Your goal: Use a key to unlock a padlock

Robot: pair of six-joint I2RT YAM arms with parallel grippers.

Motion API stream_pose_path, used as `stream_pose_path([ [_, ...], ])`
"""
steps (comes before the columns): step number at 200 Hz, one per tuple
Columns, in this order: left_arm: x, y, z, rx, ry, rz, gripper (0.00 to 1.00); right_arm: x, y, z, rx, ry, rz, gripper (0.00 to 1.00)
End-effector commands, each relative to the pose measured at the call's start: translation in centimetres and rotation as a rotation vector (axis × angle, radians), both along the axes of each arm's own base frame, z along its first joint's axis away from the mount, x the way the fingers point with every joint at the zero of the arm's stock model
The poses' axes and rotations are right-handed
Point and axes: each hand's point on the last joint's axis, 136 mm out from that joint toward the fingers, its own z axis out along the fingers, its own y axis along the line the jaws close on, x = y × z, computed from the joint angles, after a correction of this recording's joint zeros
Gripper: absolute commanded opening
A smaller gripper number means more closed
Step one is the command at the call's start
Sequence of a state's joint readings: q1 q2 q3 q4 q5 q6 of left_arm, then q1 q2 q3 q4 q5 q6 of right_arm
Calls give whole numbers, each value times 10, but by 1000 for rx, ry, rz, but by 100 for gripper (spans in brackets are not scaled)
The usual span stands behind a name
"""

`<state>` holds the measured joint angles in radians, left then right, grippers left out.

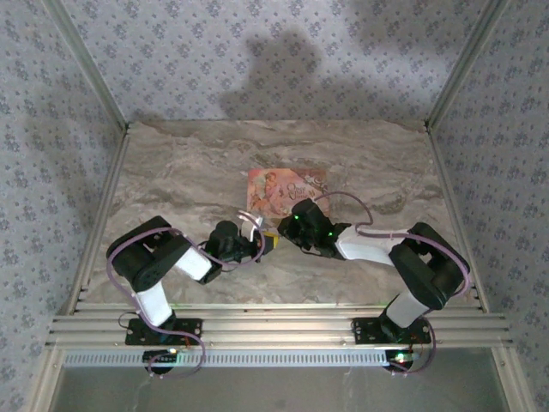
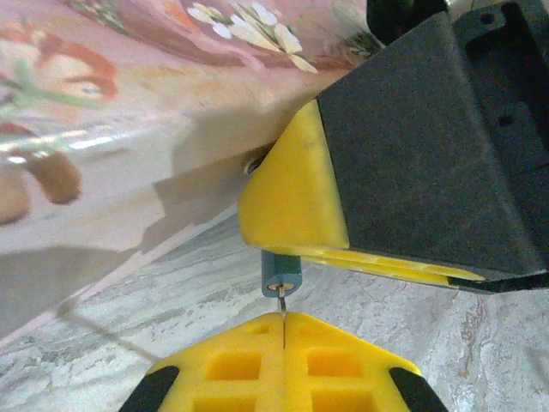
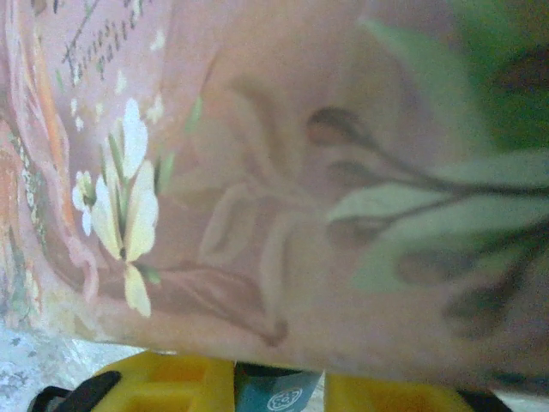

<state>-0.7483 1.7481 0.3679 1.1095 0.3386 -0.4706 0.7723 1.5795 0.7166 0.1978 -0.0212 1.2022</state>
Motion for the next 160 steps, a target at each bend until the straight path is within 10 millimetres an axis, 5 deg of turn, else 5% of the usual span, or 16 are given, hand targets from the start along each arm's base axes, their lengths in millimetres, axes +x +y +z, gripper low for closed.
stream_pose_path([
  [1, 1, -7, 15, -26, -52, -20, 0, 4, -3, -9, -5, 13, -17, 15],
  [26, 1, -5, 15, -16, -52, -14, 0, 4, 0, -8, 7, 14, -5, 6],
  [52, 1, 1, 17, 19, -56, 3, 31, 1, 0, -9, 16, 16, 2, 1],
  [85, -3, 16, 25, 66, -29, 29, 55, -3, -1, -7, 31, 17, 7, 0],
  [160, -12, 10, 34, -36, 128, -66, 45, -4, 8, 4, 95, 24, 36, 0],
])
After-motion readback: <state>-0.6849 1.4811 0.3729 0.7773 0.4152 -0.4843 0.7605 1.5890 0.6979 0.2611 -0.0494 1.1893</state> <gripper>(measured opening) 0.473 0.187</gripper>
